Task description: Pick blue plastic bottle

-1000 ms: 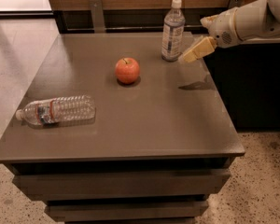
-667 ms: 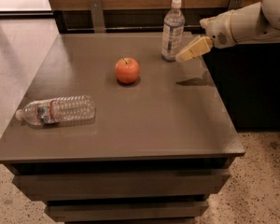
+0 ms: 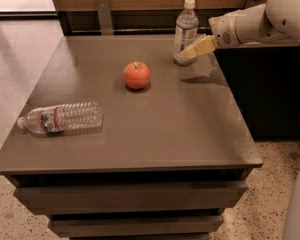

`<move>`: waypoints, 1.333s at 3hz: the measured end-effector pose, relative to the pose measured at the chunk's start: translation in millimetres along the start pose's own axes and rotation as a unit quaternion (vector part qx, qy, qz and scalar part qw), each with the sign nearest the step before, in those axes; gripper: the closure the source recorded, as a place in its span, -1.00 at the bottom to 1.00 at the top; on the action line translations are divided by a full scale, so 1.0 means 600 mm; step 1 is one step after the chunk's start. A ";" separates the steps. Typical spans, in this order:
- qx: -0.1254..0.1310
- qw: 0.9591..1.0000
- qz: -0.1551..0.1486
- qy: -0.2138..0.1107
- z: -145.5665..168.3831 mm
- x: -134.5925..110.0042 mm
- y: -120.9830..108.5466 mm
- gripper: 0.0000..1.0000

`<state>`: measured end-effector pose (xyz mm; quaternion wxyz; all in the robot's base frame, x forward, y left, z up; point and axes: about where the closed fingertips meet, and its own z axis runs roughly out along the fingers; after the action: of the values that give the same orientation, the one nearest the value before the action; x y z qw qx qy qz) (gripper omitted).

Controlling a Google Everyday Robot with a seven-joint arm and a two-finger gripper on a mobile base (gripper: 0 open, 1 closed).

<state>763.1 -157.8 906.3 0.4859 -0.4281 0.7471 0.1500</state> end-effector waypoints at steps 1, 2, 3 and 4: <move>0.009 1.000 0.011 -0.005 0.025 -0.004 -0.014 -1.00; 0.015 1.000 0.018 -0.012 0.048 -0.010 -0.022 -1.00; 0.020 0.999 0.026 -0.018 0.065 -0.015 -0.028 -1.00; 0.022 0.999 0.031 -0.024 0.080 -0.022 -0.032 -1.00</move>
Offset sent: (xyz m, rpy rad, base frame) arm 0.0434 0.0171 -0.0039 0.0554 -0.0186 -0.0660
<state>809.1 -131.8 898.0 0.5080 -0.3902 0.7514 0.1584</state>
